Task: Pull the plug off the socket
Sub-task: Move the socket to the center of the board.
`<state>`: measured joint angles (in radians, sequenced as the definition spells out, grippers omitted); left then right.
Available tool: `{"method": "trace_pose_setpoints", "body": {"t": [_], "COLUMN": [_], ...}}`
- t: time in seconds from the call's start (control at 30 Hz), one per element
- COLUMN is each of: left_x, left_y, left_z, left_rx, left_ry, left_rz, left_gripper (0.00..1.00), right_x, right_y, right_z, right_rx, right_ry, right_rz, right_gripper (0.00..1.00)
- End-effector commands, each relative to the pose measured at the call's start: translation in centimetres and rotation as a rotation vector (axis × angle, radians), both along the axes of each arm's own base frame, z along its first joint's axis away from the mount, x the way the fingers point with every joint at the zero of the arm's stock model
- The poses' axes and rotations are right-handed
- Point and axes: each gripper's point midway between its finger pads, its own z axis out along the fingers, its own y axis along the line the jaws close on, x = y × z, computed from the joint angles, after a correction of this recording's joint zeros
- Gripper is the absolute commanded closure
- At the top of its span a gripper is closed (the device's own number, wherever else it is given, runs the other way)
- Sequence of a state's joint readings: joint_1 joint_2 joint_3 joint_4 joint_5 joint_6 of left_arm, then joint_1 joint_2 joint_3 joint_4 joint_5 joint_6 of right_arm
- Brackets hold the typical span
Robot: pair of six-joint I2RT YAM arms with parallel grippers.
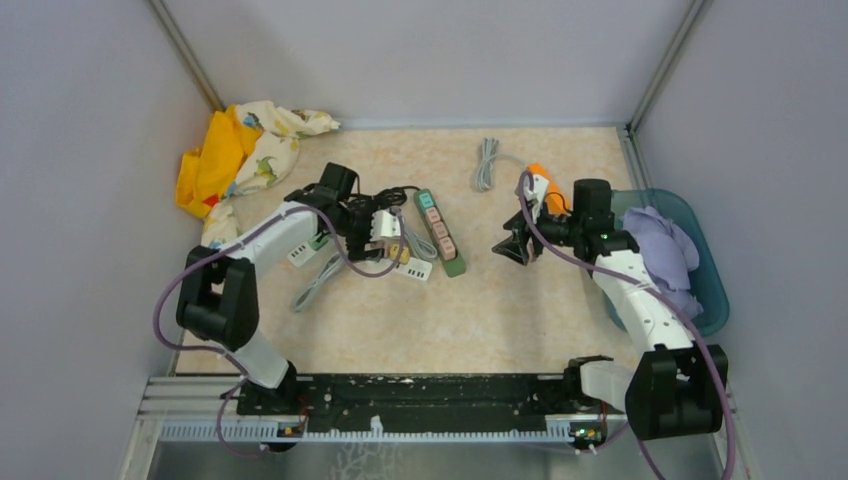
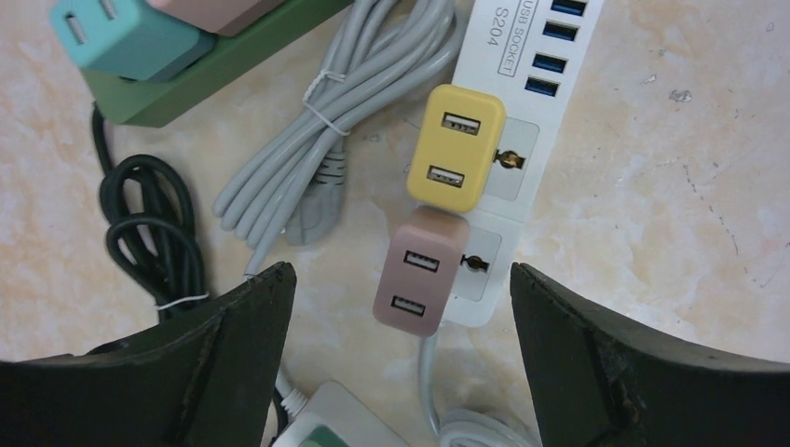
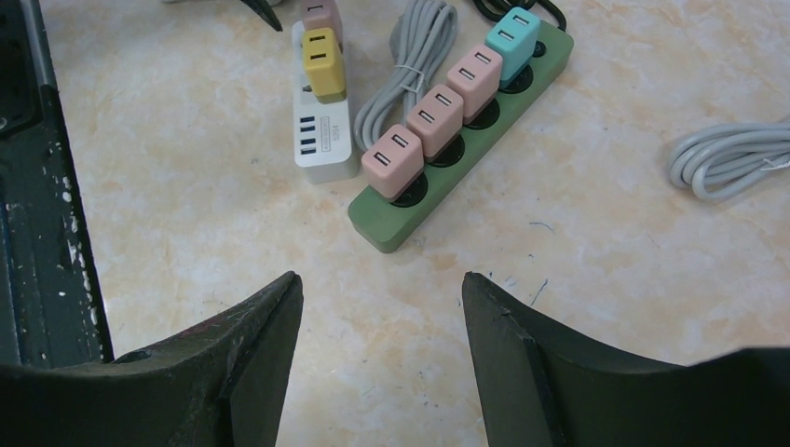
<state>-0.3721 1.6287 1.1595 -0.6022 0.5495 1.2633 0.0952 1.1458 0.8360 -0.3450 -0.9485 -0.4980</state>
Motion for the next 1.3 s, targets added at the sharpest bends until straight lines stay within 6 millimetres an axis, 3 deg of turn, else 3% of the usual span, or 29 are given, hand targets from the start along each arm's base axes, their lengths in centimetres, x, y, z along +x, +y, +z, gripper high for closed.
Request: {"method": "trace_pose_setpoints", "body": {"t": [0.0,0.33,0.63,0.83,1.03,1.27], "left_x": [-0.8,-2.4,-2.7,-3.5,-6.9,-12.5], "left_y": [-1.3,-1.4,-1.6,-2.0,-3.4,-7.7], "left_z": [-1.2,-4.4,-7.4,-7.1,-6.4,-5.6], "left_rx": [-0.045,-0.027,0.053,0.054,0.014,-0.018], "left_ry": [0.06,0.12,0.1,0.102,0.155,0.225], "left_rz": [-0.104,-0.168,-0.19,-0.192,-0.18,-0.127], "left_gripper": [0.1,0.19,0.27,0.48,0.78,0.92], "right_x": [0.6,0.6,0.6,0.5,0.3,0.1], "right_y": [0.3,0.3,0.3,0.3,0.4,0.5], "right_z": [1.8,1.7,1.8,2.0,2.4,2.6], "right_rx": [0.016,0.016,0.018,0.019,0.024,0.03], "right_ry": [-0.068,-0.066,-0.071,-0.076,-0.087,-0.093], "right_rz": [0.029,0.029,0.032,0.032,0.039,0.044], "right_gripper": [0.36,0.36,0.36,0.36,0.36,0.36]}}
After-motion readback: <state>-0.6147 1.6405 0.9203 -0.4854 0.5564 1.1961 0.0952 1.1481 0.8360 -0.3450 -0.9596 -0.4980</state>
